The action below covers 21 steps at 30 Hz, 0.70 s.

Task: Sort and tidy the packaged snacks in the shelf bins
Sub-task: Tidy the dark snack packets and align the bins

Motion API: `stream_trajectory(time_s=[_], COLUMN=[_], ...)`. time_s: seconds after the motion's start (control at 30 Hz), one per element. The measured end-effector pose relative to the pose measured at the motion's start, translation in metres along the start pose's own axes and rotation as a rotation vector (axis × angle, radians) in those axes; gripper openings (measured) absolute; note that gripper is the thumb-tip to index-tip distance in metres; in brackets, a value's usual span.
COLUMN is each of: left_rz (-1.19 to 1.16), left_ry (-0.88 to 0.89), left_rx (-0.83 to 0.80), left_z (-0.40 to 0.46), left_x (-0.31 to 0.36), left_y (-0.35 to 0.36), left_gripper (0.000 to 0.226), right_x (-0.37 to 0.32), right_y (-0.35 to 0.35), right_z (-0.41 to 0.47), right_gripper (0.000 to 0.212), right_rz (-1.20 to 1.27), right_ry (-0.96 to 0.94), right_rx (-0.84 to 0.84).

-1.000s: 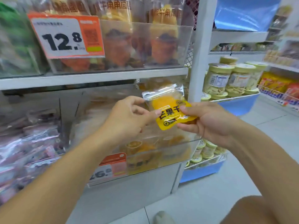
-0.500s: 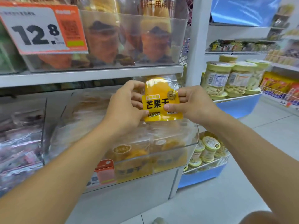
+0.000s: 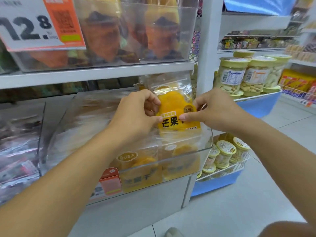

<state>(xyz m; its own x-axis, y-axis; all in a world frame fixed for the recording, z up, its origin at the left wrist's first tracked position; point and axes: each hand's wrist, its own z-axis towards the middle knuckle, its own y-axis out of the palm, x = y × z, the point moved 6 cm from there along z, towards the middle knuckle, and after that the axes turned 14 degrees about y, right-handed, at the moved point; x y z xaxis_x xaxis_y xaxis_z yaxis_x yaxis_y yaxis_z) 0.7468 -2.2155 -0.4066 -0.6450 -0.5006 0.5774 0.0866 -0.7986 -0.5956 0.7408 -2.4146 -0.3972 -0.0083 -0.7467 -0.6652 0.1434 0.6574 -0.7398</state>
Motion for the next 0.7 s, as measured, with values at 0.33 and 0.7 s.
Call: stream_trajectory(time_s=[0.33, 0.7], left_rz=[0.015, 0.168], left_ry=[-0.050, 0.024], left_rx=[0.020, -0.247], left_z=[-0.003, -0.006], left_x=[0.005, 0.017], left_y=[-0.006, 0.007], left_gripper=[0.044, 0.026], right_x=[0.000, -0.007], right_y=[-0.002, 0.004], right_z=[-0.008, -0.007], right_gripper=[0.024, 0.006], right_rz=[0.228, -0.119], right_ry=[-0.093, -0.146], right_rx=[-0.080, -0.168])
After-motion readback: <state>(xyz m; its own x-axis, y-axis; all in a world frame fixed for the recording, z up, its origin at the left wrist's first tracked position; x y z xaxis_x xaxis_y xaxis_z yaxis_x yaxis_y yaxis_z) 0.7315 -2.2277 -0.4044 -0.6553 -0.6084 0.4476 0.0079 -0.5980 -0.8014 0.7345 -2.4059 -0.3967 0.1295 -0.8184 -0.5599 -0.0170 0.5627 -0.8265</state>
